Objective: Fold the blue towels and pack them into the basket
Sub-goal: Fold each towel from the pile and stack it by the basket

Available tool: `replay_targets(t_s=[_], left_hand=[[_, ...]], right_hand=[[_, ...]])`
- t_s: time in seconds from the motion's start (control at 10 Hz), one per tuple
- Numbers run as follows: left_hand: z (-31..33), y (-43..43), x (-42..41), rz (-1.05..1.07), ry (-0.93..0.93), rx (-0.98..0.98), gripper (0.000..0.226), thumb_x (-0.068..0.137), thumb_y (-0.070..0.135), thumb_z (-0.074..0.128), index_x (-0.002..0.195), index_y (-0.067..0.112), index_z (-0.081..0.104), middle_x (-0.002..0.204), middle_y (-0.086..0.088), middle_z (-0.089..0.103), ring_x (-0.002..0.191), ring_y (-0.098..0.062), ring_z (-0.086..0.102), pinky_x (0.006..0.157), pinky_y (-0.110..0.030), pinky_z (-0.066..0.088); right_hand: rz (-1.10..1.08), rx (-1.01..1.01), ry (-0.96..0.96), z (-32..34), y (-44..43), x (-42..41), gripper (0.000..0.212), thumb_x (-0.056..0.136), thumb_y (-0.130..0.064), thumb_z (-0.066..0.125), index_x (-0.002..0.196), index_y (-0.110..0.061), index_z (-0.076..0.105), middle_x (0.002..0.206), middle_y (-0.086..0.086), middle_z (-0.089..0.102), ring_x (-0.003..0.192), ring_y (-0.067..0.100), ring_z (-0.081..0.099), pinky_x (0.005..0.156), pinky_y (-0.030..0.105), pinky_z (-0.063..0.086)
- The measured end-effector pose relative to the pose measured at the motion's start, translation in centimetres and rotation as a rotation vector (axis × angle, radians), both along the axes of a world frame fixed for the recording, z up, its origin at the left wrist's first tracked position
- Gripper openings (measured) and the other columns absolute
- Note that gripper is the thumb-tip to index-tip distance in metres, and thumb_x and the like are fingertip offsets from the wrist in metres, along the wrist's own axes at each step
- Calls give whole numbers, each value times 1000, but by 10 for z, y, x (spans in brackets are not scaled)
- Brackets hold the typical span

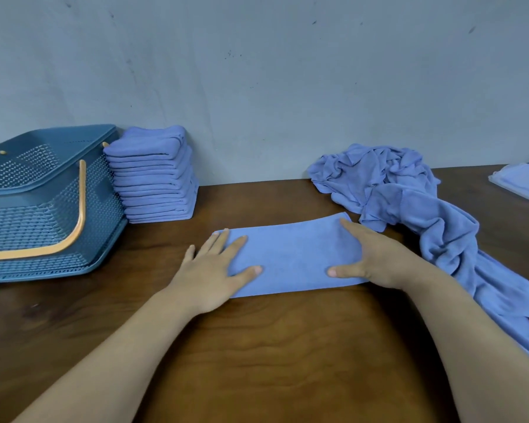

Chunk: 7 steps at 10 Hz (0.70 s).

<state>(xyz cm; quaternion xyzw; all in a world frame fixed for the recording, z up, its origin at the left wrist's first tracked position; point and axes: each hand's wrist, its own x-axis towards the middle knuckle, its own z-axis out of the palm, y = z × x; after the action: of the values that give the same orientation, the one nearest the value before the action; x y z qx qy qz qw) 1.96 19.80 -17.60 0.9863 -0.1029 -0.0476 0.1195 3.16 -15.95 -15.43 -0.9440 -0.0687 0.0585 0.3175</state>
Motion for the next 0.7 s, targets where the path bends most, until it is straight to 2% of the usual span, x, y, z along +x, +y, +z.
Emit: replay_targets(t_s=[0.1, 0.2, 0.3, 0.4, 0.5, 0.6, 0.7], left_hand=[[-2, 28, -5, -11, -16, -47, 95, 84, 100, 15, 167, 53, 3, 175, 22, -12, 162, -3, -12, 132, -37, -3], [-3, 30, -3, 18, -19, -141, 94, 89, 95, 21, 169, 45, 12, 177, 16, -2, 163, -5, -5, 132, -37, -1], [-4, 31, 1, 34, -23, -200, 88, 94, 88, 26, 169, 42, 16, 178, 14, 5, 163, -6, 0, 132, -37, 2], [-4, 35, 3, 96, -25, -383, 71, 106, 66, 38, 168, 38, 21, 173, 12, 28, 161, -16, 20, 132, -44, 18], [0, 39, 4, 150, -4, -569, 61, 110, 48, 41, 167, 41, 20, 167, 15, 38, 156, -18, 32, 126, -46, 32], [-1, 41, 5, 157, -11, -596, 60, 109, 28, 45, 165, 39, 25, 164, 16, 43, 152, -15, 38, 120, -38, 38], [-3, 40, 7, 161, -21, -556, 62, 107, 25, 48, 165, 37, 27, 164, 10, 44, 153, -19, 37, 122, -43, 39]], right_hand=[[-8, 56, 21, 7, 3, -3, 101, 55, -84, 86, 134, -87, 24, 121, -69, 29, 110, -34, 36, 92, 14, 36], [-113, 213, 9, 13, 10, 2, 81, 90, -50, 80, 160, -45, 40, 160, -25, 34, 146, -2, 31, 114, 24, 27], [-128, 326, 1, 33, 29, 5, 59, 103, -24, 65, 157, -40, 47, 169, -15, 34, 155, 4, 26, 123, 28, 24], [-82, 254, 7, 61, 62, 9, 61, 105, -13, 57, 158, -40, 46, 167, -9, 39, 151, 7, 35, 120, 31, 33], [-71, 196, 3, 75, 94, 6, 64, 101, -14, 58, 156, -46, 46, 154, 9, 54, 138, 19, 53, 113, 40, 46], [-11, 122, -1, 79, 133, 5, 69, 98, -15, 59, 157, -48, 43, 148, 12, 57, 130, 26, 59, 103, 41, 52], [39, 69, 18, 73, 166, 6, 70, 93, -16, 60, 157, -42, 44, 148, 11, 55, 131, 24, 57, 99, 31, 51]])
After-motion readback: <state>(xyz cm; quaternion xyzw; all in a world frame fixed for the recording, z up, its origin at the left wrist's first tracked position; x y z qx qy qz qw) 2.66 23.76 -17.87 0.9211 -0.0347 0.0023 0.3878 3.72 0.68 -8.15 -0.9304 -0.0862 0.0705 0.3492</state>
